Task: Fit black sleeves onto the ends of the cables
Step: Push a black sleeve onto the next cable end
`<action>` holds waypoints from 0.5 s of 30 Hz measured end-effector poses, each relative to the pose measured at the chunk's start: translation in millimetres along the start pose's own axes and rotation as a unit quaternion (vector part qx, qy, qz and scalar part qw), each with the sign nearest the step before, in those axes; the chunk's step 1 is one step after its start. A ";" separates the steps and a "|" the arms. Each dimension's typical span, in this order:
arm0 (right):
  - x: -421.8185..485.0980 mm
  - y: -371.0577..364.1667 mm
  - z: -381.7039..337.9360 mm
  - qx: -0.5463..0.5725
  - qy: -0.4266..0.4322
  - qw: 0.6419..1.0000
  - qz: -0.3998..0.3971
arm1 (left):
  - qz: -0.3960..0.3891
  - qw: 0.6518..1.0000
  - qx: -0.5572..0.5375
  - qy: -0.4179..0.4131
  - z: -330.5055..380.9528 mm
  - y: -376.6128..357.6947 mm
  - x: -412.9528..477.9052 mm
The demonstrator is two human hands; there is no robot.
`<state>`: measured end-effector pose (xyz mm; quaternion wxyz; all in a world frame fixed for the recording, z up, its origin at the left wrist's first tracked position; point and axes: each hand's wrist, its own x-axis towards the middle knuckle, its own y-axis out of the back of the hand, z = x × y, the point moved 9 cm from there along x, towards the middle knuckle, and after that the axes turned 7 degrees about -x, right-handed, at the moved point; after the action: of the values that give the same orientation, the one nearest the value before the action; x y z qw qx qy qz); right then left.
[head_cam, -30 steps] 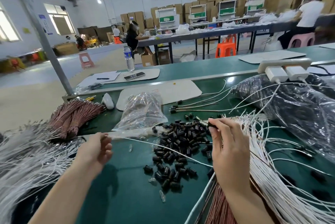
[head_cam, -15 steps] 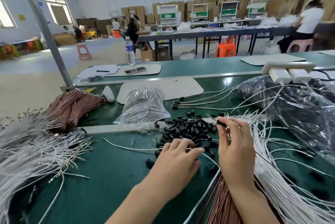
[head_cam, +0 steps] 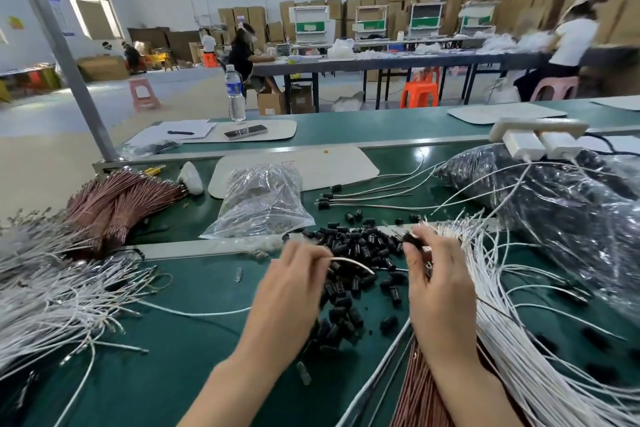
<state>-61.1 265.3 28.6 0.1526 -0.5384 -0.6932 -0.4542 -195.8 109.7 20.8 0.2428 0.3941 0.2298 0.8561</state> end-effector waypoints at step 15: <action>-17.6 -47.5 -17.5 0.065 0.034 0.966 -0.246 | 0.095 0.987 -0.118 0.048 -28.0 25.6 -28.1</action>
<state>-101.4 240.3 3.6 0.0944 -0.3240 -0.8267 -0.4502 -207.8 67.4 3.6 0.1944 0.3413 0.0999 0.9142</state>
